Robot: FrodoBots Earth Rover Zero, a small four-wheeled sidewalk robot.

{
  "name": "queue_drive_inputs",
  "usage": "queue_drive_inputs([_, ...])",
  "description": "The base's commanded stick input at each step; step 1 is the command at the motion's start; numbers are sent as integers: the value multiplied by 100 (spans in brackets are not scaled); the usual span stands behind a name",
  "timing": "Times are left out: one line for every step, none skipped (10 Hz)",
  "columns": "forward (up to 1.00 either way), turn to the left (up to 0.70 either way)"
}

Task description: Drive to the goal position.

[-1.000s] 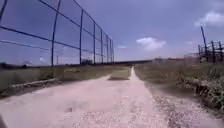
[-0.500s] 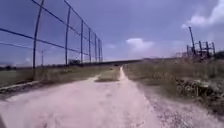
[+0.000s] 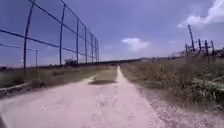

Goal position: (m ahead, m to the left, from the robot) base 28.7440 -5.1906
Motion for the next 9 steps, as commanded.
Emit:
queue_drive_inputs([70, 0])
queue_drive_inputs([70, 0])
queue_drive_inputs([70, 0])
queue_drive_inputs([70, 0])
queue_drive_inputs([70, 0])
queue_drive_inputs([70, 0])
queue_drive_inputs([70, 0])
queue_drive_inputs([70, 0])
queue_drive_inputs([70, 0])
